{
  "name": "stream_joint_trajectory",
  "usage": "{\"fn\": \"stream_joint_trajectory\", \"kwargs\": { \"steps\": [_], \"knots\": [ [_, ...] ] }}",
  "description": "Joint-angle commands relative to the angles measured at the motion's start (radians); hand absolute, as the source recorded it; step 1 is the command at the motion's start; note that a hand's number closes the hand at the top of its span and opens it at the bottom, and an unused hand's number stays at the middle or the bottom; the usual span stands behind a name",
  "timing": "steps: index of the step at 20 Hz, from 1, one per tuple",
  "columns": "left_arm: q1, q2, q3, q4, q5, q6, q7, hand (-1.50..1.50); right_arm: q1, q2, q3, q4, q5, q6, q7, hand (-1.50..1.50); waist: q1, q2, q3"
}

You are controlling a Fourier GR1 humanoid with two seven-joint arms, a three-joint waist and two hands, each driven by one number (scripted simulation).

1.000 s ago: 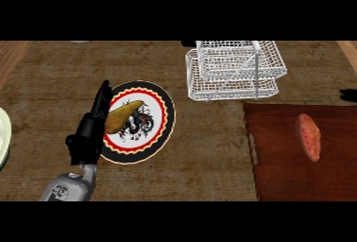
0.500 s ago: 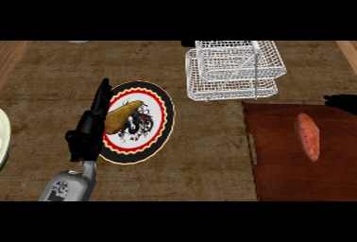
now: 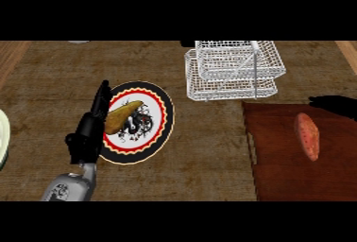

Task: Pick the sweet potato from the tray and place it in the tiered basket

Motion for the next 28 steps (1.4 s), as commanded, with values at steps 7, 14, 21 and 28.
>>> {"fn": "stream_joint_trajectory", "kwargs": {
  "steps": [7, 14, 21, 28],
  "knots": [
    [0.03, -0.002, 0.039, -0.048, -0.004, -0.056, 0.013, 0.0, -0.02, 0.08, -0.014, 0.048, 0.071, 0.039, -0.019, -1.5, 0.003, 0.0, 0.0],
    [-0.042, -0.075, 0.013, 0.012, -0.074, -0.008, 0.033, 0.0, -0.068, 0.127, -0.005, 0.14, 0.113, 0.012, -0.041, -1.5, 0.003, 0.001, 0.0],
    [-0.002, -0.049, 0.075, 0.046, -0.038, -0.068, -0.056, 0.0, -0.051, 0.173, -0.01, 0.115, 0.118, 0.033, -0.001, -1.5, 0.002, 0.001, 0.0],
    [0.009, -0.04, 0.084, -0.026, -0.057, -0.082, 0.018, 0.0, 0.039, 0.196, -0.068, 0.044, 0.078, 0.011, 0.013, -1.5, -0.004, -0.001, 0.0]
  ]
}}
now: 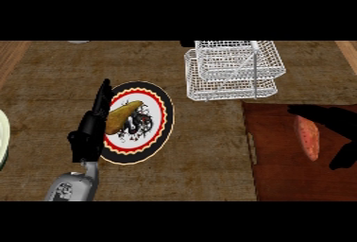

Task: Pick the sweet potato from the tray and place it in the tiered basket

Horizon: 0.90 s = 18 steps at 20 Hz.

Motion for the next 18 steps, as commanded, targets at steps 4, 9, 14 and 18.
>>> {"fn": "stream_joint_trajectory", "kwargs": {
  "steps": [4, 9, 14, 18],
  "knots": [
    [-0.022, -0.021, 0.012, 0.03, -0.014, -0.01, -0.009, 0.0, -0.015, 0.097, -0.033, 0.026, 0.029, -0.095, -0.012, 1.5, 0.001, 0.001, 0.0],
    [0.028, 0.003, 0.027, -0.026, -0.001, -0.037, -0.008, 0.0, -0.011, 0.148, -0.029, 0.07, 0.1, -0.291, -0.058, 1.5, 0.004, 0.001, 0.0],
    [0.017, -0.021, -0.01, -0.012, -0.027, -0.018, 0.006, 0.0, -0.054, 0.298, 0.081, -0.09, 0.279, -0.18, 0.527, 1.5, 0.011, -0.011, -0.008],
    [0.012, -0.006, -0.005, -0.012, -0.032, -0.024, 0.001, 0.0, -0.077, 0.421, 0.138, -0.111, 0.393, -0.105, 0.809, 1.5, 0.021, -0.016, -0.011]
  ]
}}
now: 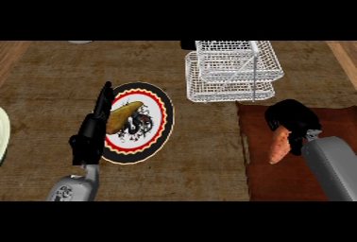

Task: Pick the sweet potato from the tray and place it in the tiered basket

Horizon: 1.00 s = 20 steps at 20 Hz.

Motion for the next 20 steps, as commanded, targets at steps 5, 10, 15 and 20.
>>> {"fn": "stream_joint_trajectory", "kwargs": {
  "steps": [5, 10, 15, 20],
  "knots": [
    [-0.005, -0.013, 0.0, 0.009, 0.0, 0.009, 0.004, 0.0, -0.087, 0.371, 0.083, -0.14, 0.185, 0.121, 0.653, 1.5, -0.012, 0.001, 0.023],
    [-0.007, 0.014, 0.019, -0.005, 0.012, -0.012, 0.003, 0.0, -0.18, 0.413, 0.187, -0.325, 0.15, 0.243, 0.984, 1.5, 0.006, 0.005, 0.026],
    [0.003, 0.015, 0.022, -0.01, 0.028, -0.029, 0.005, 0.0, -0.329, 0.416, 0.213, -0.533, 0.079, 0.374, 1.222, 1.5, 0.004, 0.007, 0.026],
    [0.005, -0.016, -0.014, -0.029, -0.007, -0.001, 0.025, 0.0, -0.503, 0.417, 0.145, -0.63, -0.021, 0.479, 1.367, 1.5, 0.009, 0.01, 0.027]
  ]
}}
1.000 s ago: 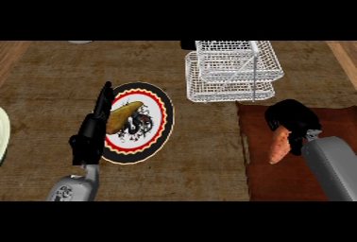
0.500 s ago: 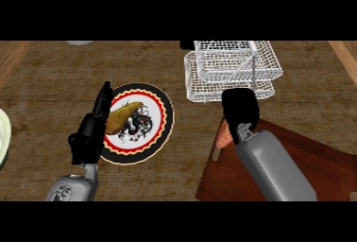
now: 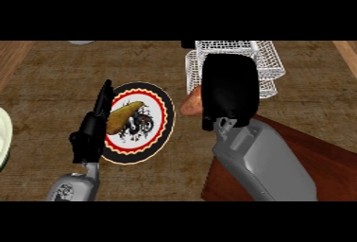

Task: Pick the sweet potato from the tray and place it in the tiered basket

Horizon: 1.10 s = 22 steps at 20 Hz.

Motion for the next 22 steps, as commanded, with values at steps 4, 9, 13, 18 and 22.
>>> {"fn": "stream_joint_trajectory", "kwargs": {
  "steps": [4, 9, 13, 18, 22],
  "knots": [
    [-0.013, 0.001, 0.007, 0.019, -0.006, -0.001, -0.013, 0.0, -0.263, 0.017, -0.112, -0.025, -0.102, 0.201, 0.26, 1.5, 0.002, 0.005, 0.001],
    [-0.048, -0.01, 0.002, 0.023, -0.018, 0.008, 0.02, 0.0, -0.361, 0.017, -0.252, -0.013, -0.203, 0.131, 0.274, 1.5, 0.0, 0.007, 0.002],
    [0.01, 0.014, 0.023, 0.014, 0.02, -0.032, -0.035, 0.0, -0.457, 0.018, -0.314, 0.111, -0.262, -0.012, 0.309, 1.5, 0.02, 0.011, 0.001],
    [-0.002, -0.005, 0.008, -0.005, -0.011, -0.004, 0.0, 0.0, -0.531, 0.01, -0.373, 0.274, -0.148, -0.044, 0.179, 1.5, 0.01, 0.013, 0.002],
    [-0.033, 0.005, 0.023, -0.01, 0.02, -0.039, 0.04, 0.0, -0.483, -0.036, -0.345, 0.399, -0.065, -0.131, 0.076, 1.5, 0.01, 0.016, 0.002]
  ]
}}
